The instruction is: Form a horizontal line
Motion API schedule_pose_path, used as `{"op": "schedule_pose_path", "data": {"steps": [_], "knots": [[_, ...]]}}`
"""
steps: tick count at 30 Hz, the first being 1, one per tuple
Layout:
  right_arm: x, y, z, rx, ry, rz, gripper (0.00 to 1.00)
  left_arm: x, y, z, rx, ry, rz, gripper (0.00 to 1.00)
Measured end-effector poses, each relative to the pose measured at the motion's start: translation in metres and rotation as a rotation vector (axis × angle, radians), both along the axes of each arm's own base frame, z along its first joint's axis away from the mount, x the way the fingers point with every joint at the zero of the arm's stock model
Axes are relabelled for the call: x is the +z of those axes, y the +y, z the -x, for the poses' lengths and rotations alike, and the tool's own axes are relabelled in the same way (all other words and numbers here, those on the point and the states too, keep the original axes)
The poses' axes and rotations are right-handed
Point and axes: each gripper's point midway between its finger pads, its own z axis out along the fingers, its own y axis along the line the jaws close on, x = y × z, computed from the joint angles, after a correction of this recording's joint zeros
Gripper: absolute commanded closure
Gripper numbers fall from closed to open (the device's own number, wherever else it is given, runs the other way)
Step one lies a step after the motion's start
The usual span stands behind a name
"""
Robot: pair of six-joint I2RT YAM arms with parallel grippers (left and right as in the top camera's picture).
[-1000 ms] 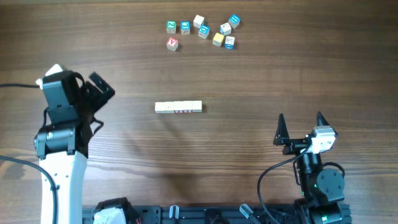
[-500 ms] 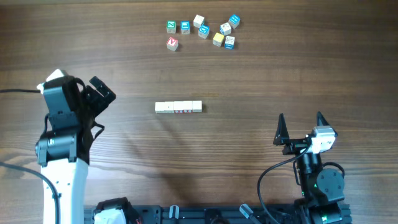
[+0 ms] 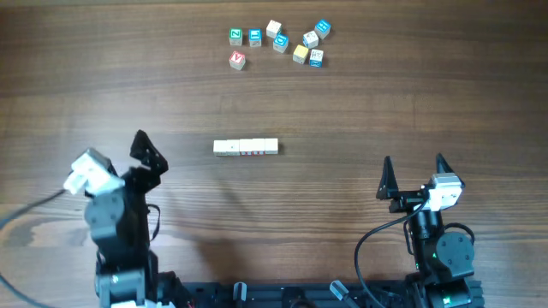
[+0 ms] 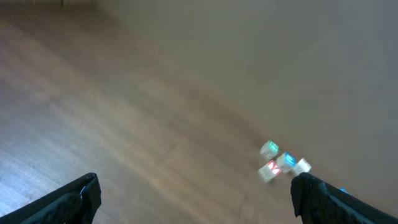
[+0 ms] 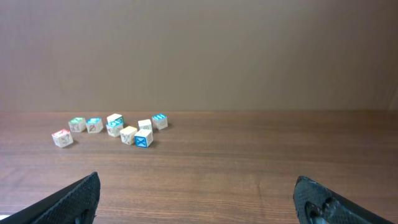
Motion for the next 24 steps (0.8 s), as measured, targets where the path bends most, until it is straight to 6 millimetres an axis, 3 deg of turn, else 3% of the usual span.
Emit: {"op": "schedule_pose_path", "data": {"steps": [9, 14, 24], "knots": [[0.000, 0.000, 0.000, 0.000, -0.001, 0.000, 0.00, 0.065, -0.038, 0.033, -0.137, -0.338, -0.031, 0.00], [0.000, 0.000, 0.000, 0.000, 0.000, 0.000, 0.00, 0.088, -0.043, 0.048, -0.154, -0.445, -0.037, 0.00], [0.000, 0.000, 0.000, 0.000, 0.000, 0.000, 0.00, 0.090, -0.043, 0.049, -0.154, -0.457, -0.038, 0.00]]}}
